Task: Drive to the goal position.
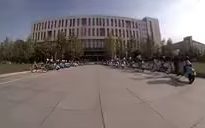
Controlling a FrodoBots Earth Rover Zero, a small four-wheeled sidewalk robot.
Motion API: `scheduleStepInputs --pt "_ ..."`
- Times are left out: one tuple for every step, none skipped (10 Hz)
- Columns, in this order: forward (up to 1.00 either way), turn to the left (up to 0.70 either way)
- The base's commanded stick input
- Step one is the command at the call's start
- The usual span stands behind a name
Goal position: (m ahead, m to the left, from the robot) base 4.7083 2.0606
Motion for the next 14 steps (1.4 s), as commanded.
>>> scheduleStepInputs --pt "1.00 0.04" --pt "1.00 0.04" --pt "1.00 0.04" --pt "1.00 0.04" --pt "1.00 0.04" --pt "1.00 0.04" --pt "1.00 0.04" --pt "1.00 0.04" --pt "1.00 0.04" --pt "1.00 0.04" --pt "1.00 0.04" --pt "1.00 0.04" --pt "1.00 0.04" --pt "1.00 0.04"
